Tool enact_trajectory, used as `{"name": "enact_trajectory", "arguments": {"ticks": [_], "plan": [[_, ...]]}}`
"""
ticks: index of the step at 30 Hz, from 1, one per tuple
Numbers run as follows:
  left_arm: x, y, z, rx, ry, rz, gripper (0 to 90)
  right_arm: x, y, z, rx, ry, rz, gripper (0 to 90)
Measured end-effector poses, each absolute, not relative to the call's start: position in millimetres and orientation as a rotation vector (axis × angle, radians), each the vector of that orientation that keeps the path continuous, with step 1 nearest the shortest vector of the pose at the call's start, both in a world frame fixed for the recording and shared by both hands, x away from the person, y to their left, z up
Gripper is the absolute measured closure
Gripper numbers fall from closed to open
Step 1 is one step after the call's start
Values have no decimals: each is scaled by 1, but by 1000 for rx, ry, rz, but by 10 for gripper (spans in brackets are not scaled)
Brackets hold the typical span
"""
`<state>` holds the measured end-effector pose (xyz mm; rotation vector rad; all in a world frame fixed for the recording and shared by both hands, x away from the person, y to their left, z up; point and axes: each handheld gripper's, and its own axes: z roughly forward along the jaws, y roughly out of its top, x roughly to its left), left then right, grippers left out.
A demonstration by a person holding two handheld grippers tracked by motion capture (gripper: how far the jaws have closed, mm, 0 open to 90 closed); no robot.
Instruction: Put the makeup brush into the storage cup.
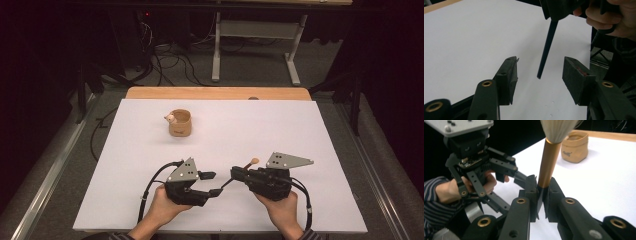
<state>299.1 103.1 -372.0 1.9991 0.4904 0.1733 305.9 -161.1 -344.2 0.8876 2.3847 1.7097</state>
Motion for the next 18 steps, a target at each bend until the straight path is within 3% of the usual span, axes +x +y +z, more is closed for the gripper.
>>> {"name": "enact_trajectory", "arguments": {"ticks": [18], "plan": [[300,95,-374,2039,467,119,678,307,-142,-340,808,2501,1672,852]]}}
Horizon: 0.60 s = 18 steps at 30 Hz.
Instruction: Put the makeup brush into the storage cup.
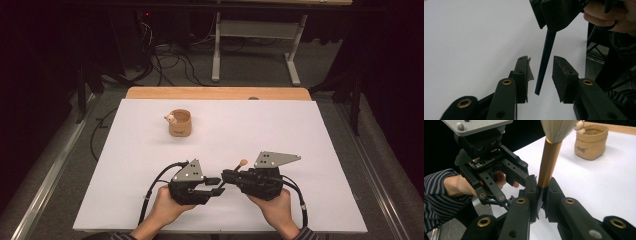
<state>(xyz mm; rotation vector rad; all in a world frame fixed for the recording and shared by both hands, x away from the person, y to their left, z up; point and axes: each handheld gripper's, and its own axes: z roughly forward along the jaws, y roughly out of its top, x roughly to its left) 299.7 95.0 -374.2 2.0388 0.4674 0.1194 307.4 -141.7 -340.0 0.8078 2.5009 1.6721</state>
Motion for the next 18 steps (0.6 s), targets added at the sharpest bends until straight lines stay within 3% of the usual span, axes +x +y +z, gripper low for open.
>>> {"name": "enact_trajectory", "arguments": {"ticks": [8,16,18], "plan": [[299,95,-374,2039,435,106,819,307,-138,-342,794,2522,1682,851],[298,96,-373,2043,406,112,846,308,-138,-344,807,2504,1709,827],[298,96,-374,2046,408,111,847,307,-139,-343,807,2490,1715,785]]}}
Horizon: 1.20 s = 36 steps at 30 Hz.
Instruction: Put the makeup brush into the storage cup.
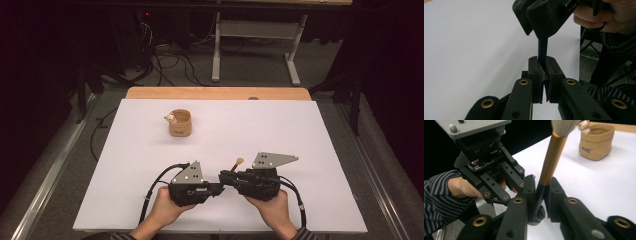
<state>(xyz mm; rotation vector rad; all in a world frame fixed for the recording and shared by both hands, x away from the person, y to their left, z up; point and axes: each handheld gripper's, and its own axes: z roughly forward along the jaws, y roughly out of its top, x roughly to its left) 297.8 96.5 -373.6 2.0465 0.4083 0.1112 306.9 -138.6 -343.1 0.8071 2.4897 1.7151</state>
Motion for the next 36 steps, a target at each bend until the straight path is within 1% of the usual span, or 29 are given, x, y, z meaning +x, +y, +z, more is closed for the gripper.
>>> {"name": "enact_trajectory", "arguments": {"ticks": [1,5,7,10,13,17,21,22,25,27,32,36], "plan": [[298,97,-374,2048,411,112,847,306,-140,-342,811,2477,1724,752],[298,98,-374,2048,415,113,847,306,-145,-337,819,2429,1762,699],[299,98,-374,2049,420,114,847,306,-148,-335,825,2411,1775,687],[300,99,-374,2052,429,114,847,307,-155,-332,842,2382,1795,690],[300,99,-375,2055,429,110,847,307,-159,-329,838,2365,1802,723],[300,98,-375,2060,429,100,847,306,-159,-328,823,2364,1807,809],[301,97,-376,2051,436,97,836,306,-158,-328,801,2382,1823,852],[302,97,-375,2045,437,90,825,305,-158,-327,798,2384,1828,856],[302,98,-371,2017,439,93,732,303,-155,-325,772,2396,1796,857],[300,98,-367,2009,431,113,713,302,-153,-325,768,2406,1793,857],[302,96,-357,1996,427,129,714,302,-146,-327,745,2439,1750,857],[304,94,-351,1991,416,131,766,303,-143,-326,737,2448,1740,857]]}}
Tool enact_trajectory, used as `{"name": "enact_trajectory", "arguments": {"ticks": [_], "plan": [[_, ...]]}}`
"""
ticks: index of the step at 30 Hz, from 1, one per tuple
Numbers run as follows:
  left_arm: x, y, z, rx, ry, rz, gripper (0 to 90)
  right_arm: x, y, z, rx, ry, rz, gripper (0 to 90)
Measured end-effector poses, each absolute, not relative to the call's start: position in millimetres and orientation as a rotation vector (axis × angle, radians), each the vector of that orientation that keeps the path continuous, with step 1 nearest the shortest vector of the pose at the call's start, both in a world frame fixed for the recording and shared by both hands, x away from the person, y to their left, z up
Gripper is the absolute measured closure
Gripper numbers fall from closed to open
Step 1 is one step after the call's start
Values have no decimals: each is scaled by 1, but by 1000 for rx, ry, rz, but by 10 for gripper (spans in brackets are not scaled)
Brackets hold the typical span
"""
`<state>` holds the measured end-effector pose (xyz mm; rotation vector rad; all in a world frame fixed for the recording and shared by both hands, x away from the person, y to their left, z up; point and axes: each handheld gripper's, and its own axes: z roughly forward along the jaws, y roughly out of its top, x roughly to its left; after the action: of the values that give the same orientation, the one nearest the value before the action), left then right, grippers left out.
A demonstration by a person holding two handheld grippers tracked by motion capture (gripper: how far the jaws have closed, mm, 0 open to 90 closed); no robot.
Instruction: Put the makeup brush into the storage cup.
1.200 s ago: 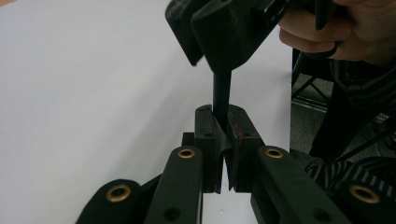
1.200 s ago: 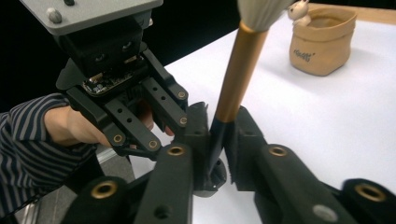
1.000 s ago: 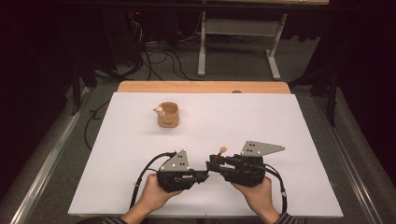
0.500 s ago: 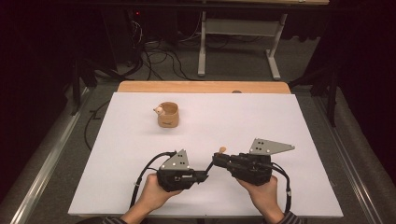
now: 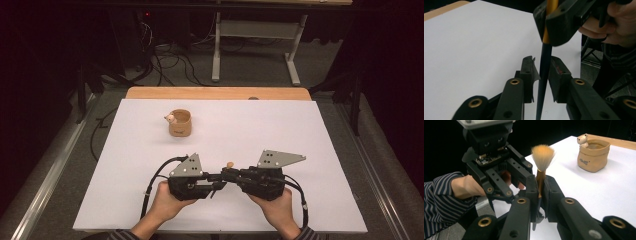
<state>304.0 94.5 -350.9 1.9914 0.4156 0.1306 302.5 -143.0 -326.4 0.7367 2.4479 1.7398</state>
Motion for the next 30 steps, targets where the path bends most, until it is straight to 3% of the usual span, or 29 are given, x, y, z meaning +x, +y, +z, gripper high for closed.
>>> {"name": "enact_trajectory", "arguments": {"ticks": [4,12,20,30], "plan": [[304,91,-348,1999,407,129,822,303,-142,-326,736,2449,1746,857],[304,91,-349,2008,410,137,829,304,-142,-328,748,2460,1753,839],[304,98,-349,2003,431,148,830,305,-141,-330,765,2454,1763,609],[304,110,-349,1964,476,177,830,300,-149,-334,717,2346,1744,471]]}}
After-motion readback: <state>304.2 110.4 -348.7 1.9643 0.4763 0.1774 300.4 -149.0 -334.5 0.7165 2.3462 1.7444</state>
